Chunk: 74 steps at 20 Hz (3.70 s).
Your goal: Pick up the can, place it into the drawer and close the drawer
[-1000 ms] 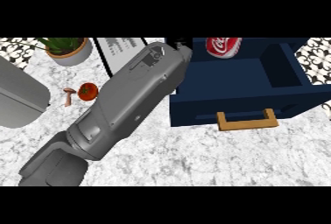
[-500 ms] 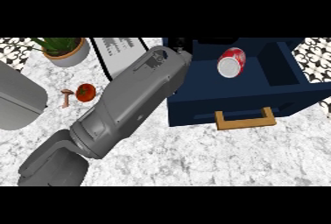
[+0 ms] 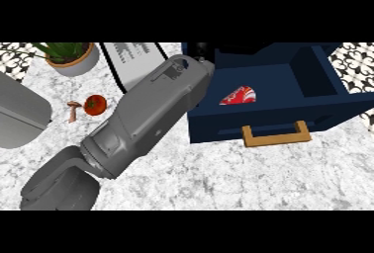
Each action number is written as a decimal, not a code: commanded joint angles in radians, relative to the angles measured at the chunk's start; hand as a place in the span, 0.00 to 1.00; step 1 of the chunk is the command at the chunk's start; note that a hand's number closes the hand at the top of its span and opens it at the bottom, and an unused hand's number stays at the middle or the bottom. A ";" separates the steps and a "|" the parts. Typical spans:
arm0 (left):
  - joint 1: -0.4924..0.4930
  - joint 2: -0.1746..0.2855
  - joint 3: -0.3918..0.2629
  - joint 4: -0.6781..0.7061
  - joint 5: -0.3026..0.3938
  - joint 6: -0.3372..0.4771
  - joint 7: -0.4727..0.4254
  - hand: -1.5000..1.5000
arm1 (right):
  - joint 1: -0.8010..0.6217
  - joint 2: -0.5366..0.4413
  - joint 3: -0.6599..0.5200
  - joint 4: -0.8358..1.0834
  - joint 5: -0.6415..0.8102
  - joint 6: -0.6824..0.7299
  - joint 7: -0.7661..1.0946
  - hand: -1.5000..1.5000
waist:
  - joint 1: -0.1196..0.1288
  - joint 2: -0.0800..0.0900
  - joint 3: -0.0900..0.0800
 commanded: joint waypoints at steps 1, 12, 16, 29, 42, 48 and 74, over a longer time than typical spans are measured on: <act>-0.031 0.000 0.009 0.045 0.031 0.000 -0.029 0.00 | -0.018 0.015 0.018 0.000 0.026 -0.006 -0.005 0.00 | -0.005 0.005 0.000; 0.040 0.000 -0.006 -0.026 0.109 0.007 -0.152 0.00 | -0.037 -0.061 -0.039 -0.083 0.207 0.126 -0.196 0.00 | -0.005 0.004 0.000; -0.031 0.000 0.004 -0.009 0.114 0.003 -0.146 0.00 | -0.123 -0.051 0.025 -0.103 0.337 0.091 -0.227 0.00 | 0.033 0.001 -0.001; 0.021 0.000 -0.011 -0.053 0.159 -0.001 -0.168 0.00 | -0.317 -0.047 0.419 -0.022 0.989 0.012 -0.282 0.00 | 0.080 -0.004 -0.001; 0.030 0.078 -0.001 -0.143 0.084 0.041 -0.034 0.00 | -0.630 -0.076 0.674 0.453 1.436 -0.220 -0.347 0.00 | 0.124 -0.021 -0.002; 0.030 0.127 0.000 -0.156 0.046 0.042 -0.015 0.00 | -0.760 -0.121 0.721 0.745 1.588 -0.313 -0.417 0.00 | 0.126 -0.016 -0.002; 0.206 0.393 0.033 -0.515 -0.056 0.041 0.188 0.00 | -1.222 -0.124 0.529 1.775 1.794 -0.952 -0.498 0.00 | 0.148 0.000 0.000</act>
